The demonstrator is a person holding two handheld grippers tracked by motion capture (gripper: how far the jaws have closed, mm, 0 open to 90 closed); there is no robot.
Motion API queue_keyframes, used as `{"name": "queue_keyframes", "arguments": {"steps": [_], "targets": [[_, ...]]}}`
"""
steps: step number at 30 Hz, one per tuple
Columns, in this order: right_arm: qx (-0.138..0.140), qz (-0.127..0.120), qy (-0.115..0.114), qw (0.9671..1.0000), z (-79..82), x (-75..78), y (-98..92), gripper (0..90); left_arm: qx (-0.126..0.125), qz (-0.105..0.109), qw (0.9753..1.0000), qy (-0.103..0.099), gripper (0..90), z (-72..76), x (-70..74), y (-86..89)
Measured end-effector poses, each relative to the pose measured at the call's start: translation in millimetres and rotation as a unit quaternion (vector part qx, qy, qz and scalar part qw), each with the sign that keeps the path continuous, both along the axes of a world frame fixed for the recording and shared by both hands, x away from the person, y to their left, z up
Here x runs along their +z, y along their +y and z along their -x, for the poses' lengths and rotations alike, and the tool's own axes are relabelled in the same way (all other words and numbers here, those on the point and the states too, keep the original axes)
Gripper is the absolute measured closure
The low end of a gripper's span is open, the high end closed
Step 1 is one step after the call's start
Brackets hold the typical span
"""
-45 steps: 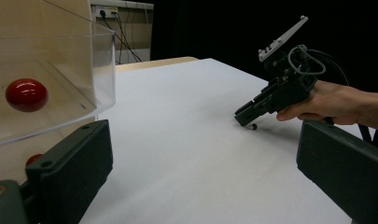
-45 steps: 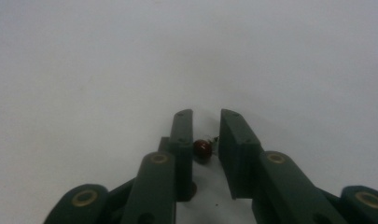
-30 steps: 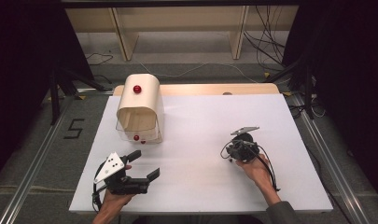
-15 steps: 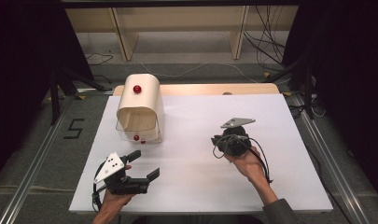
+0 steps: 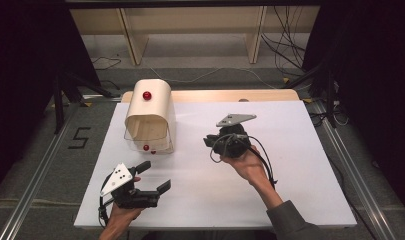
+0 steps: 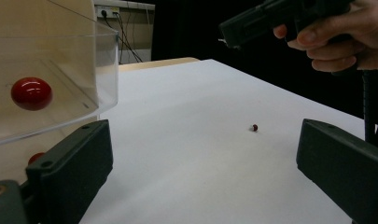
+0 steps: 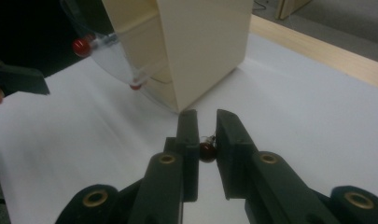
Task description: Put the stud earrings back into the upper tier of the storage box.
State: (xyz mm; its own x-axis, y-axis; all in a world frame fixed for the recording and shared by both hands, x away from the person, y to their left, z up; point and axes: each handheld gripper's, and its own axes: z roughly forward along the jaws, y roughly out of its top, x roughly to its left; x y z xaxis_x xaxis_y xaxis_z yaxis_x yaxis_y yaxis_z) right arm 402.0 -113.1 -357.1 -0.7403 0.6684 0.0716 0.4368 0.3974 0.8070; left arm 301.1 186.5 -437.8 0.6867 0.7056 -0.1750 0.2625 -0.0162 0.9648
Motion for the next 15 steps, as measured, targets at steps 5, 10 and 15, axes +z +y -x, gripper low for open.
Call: {"name": "queue_keyframes", "arguments": {"steps": [5, 10, 15], "targets": [[0.020, -0.004, -0.009, 0.9998, -2.2, 13.4, 16.2, 80.1, 0.001, 0.002, 1.0000, 0.000, 3.2, 0.1, 0.2, 0.1], [0.029, -0.010, -0.011, 0.9995, -3.4, 19.1, 24.3, 80.1, 0.001, 0.003, 1.0000, 0.000, 3.2, 0.1, 0.2, -0.1], [0.038, -0.013, -0.017, 0.9991, -3.9, 25.4, 33.3, 80.1, 0.001, 0.003, 1.0000, 0.000, 3.3, 0.0, 0.2, 0.2]]}}
